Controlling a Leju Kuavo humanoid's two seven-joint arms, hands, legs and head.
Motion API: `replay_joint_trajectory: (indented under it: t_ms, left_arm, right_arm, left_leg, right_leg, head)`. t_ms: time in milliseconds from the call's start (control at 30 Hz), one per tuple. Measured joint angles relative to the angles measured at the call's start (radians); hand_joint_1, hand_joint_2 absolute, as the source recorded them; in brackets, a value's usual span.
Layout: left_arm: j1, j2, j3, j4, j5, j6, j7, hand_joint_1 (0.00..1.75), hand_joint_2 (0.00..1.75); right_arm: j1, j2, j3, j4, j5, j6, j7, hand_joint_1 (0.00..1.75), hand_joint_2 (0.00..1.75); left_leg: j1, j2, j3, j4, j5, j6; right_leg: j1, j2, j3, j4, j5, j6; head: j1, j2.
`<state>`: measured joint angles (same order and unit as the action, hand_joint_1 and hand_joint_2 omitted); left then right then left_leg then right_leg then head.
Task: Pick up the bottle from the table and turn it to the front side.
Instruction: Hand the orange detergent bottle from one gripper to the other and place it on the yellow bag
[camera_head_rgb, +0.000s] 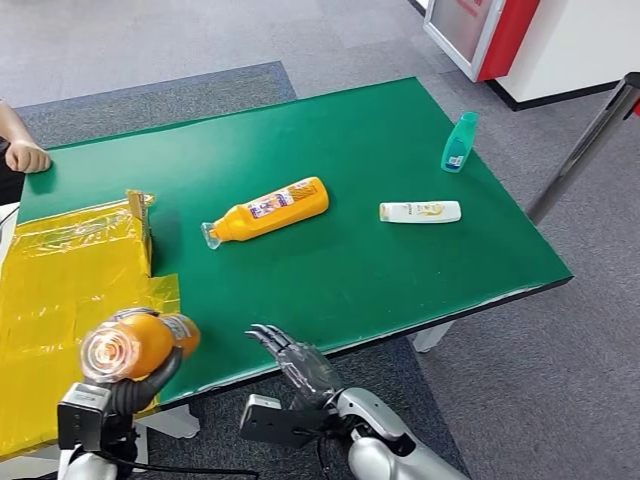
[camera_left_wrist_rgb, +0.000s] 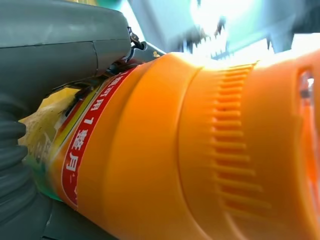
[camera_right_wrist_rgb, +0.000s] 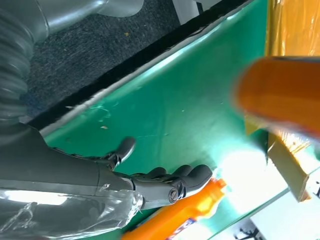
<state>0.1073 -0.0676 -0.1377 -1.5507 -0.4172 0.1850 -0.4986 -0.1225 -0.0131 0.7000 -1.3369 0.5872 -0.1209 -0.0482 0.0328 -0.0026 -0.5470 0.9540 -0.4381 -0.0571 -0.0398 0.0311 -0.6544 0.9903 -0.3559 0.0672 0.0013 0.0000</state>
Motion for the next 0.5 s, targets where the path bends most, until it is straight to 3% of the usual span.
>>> replay_joint_trajectory:
  t_ms: [133, 233, 400, 500]
  left_arm:
    - [0.012, 0.003, 0.053, -0.053, -0.193, 0.264, 0.050, 1.75, 1.75]
    - [0.013, 0.026, 0.101, -0.069, -0.355, 0.385, 0.130, 1.75, 1.75]
    - [0.006, 0.106, 0.185, -0.063, -0.645, 0.414, 0.319, 1.75, 1.75]
    - [-0.011, 0.156, 0.214, -0.037, -0.730, 0.401, 0.375, 1.75, 1.75]
  right_arm:
    - [0.063, -0.018, -0.041, -0.069, 0.015, -0.007, 0.001, 0.00, 1.75]
    - [0.109, -0.031, -0.069, -0.120, 0.020, -0.010, 0.002, 0.00, 1.75]
    - [0.175, -0.060, -0.093, -0.179, 0.000, -0.010, 0.005, 0.00, 1.75]
    - [0.199, -0.072, -0.096, -0.189, -0.021, -0.009, 0.005, 0.00, 1.75]
  left_leg:
    - [0.000, 0.000, 0.000, 0.000, 0.000, 0.000]
    - [0.000, 0.000, 0.000, 0.000, 0.000, 0.000]
    - [0.000, 0.000, 0.000, 0.000, 0.000, 0.000]
    - [0.000, 0.000, 0.000, 0.000, 0.000, 0.000]
  right_leg:
    - [0.000, 0.000, 0.000, 0.000, 0.000, 0.000]
    - [0.000, 0.000, 0.000, 0.000, 0.000, 0.000]
    - [0.000, 0.000, 0.000, 0.000, -0.001, 0.000]
    - [0.000, 0.000, 0.000, 0.000, -0.001, 0.000]
  head:
    - [0.000, 0.000]
    - [0.000, 0.000]
    - [0.000, 0.000]
    - [0.000, 0.000]
